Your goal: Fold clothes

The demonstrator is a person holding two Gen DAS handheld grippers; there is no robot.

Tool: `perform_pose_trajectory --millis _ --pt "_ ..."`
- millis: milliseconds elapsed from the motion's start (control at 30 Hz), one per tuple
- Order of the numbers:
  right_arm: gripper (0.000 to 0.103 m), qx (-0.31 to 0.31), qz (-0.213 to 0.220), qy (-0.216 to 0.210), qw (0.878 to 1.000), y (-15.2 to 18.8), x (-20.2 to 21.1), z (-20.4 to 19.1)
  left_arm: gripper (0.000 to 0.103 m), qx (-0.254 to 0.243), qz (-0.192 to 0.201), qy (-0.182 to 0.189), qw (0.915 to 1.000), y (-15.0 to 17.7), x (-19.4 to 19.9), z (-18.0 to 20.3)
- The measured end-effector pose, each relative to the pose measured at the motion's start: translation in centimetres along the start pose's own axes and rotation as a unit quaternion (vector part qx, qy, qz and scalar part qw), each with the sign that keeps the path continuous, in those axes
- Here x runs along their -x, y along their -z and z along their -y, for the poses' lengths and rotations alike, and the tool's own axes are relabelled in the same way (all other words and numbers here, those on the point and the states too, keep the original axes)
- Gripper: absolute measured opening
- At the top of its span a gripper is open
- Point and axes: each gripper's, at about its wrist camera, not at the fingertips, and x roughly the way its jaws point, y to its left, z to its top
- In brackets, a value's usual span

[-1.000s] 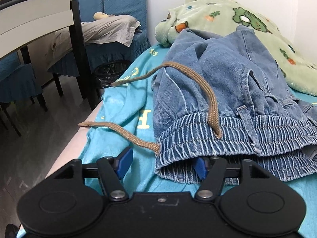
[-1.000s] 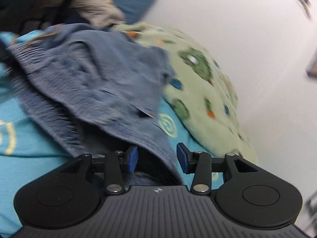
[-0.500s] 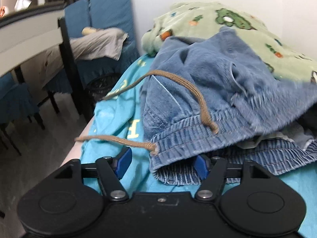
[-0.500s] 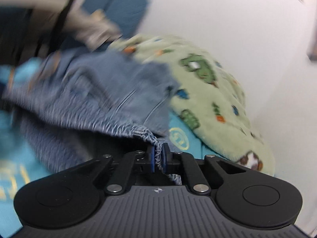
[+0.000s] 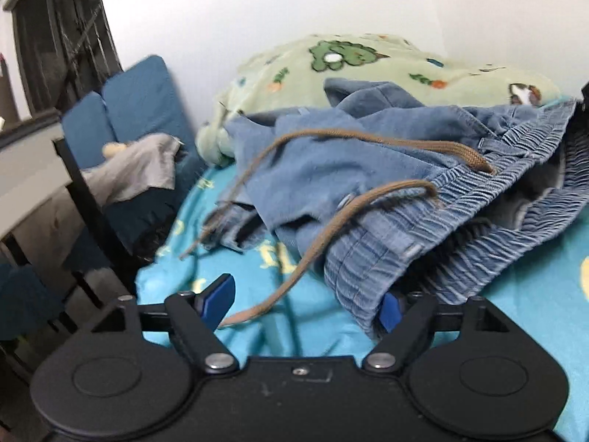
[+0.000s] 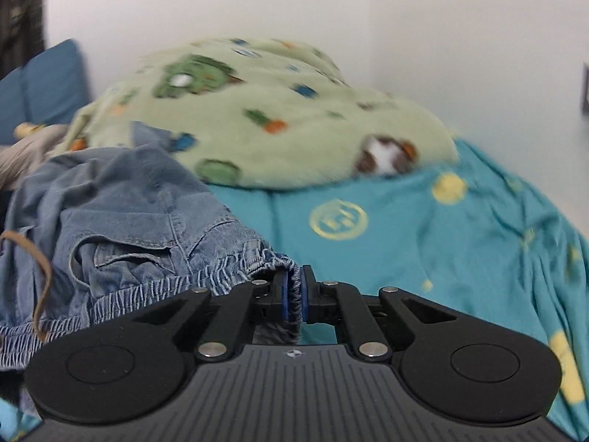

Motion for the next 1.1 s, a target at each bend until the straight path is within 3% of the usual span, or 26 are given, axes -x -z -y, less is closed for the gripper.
perform_pose_trajectory --millis 133,233,367,433,500,600,700,867,1100 --pt "0.006 -0.025 -0.027 0.002 0.999 0.5 -1.6 1.3 0.077 0.002 -0.002 0.012 0.9999 0.0 0.0 0.4" --pt "0.006 -0.025 -0.031 -0.004 0.999 0.8 -2.0 1.5 0.065 0.019 -0.032 0.02 0.9991 0.3 -0.8 0.5" --pt "0.008 -0.038 -0.038 -0.015 0.998 1.0 -2.3 2.0 0.053 0.076 -0.042 0.045 0.9952 -0.1 -1.4 -0.2" --pt "0.008 -0.038 -0.043 -0.018 0.998 1.2 -2.5 2.1 0.043 0.087 -0.039 0.051 0.9941 -0.3 -1.6 -0.1" --pt "0.009 -0.037 -0.043 -0.017 0.998 1.7 -2.7 2.0 0.011 0.088 -0.026 0.063 0.9938 -0.5 -1.3 0.1" --pt "0.008 -0.032 -0.052 -0.005 0.998 2.4 -3.3 1.6 0.007 0.097 0.01 0.067 0.9929 -1.0 0.0 -0.4" --pt "0.006 -0.064 -0.036 -0.002 0.997 2.1 -2.7 1.6 0.007 0.111 0.045 0.072 0.9903 -2.0 1.8 -1.2" --pt "0.004 -0.123 0.037 0.0 0.992 -0.6 1.6 0.5 0.007 0.131 0.098 0.088 0.9826 -3.9 6.4 -2.7" --pt "0.004 -0.087 0.119 -0.04 0.988 -6.6 8.0 1.5 0.006 0.13 0.147 0.126 0.9723 -5.8 13.6 -1.5"
